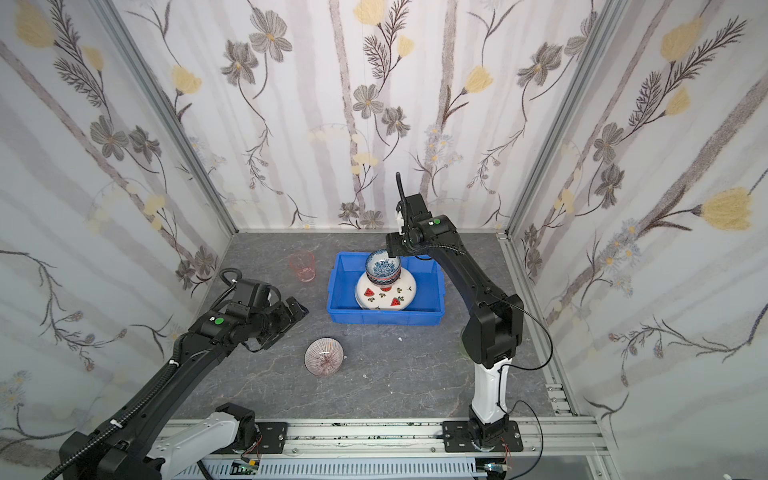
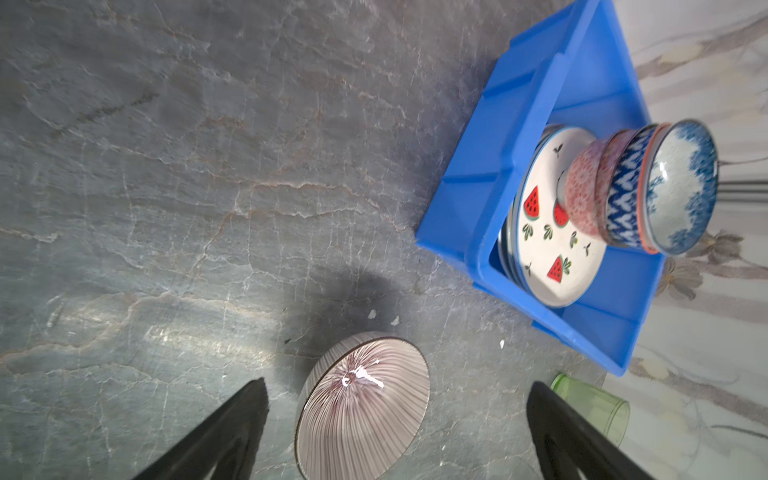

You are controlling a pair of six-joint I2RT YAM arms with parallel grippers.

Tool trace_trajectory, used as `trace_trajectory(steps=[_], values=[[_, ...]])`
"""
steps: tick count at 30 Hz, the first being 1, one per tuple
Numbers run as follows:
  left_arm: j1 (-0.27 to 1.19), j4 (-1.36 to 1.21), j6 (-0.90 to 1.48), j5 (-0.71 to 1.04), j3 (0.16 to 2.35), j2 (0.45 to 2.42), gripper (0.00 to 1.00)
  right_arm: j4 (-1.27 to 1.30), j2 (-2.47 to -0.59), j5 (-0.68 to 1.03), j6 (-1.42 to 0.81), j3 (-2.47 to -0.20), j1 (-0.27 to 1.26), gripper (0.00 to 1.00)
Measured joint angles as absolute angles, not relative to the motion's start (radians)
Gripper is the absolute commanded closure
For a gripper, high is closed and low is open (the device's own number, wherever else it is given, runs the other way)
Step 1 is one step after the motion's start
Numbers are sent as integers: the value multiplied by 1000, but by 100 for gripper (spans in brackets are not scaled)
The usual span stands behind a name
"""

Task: Place the mixed dishes into the plastic bin
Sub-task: 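Open and withdraw the right gripper while the left lowers onto the purple-striped bowl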

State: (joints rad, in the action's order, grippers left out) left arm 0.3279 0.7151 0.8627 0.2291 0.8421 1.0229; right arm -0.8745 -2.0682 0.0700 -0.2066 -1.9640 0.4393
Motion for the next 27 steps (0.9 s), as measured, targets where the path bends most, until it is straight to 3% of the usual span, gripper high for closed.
trace_trajectory(steps=[5,17,27], values=[[348,772,811,241,802,999,0,-903,-1987,72,-189,-1899,455,0],[553,834,797,187,761,1056,14,-807,-1778,102,-218,-1576,498,0],[575,833,820,132,741,1107,39,-660,-1648,140,-299,-1293,520,0]])
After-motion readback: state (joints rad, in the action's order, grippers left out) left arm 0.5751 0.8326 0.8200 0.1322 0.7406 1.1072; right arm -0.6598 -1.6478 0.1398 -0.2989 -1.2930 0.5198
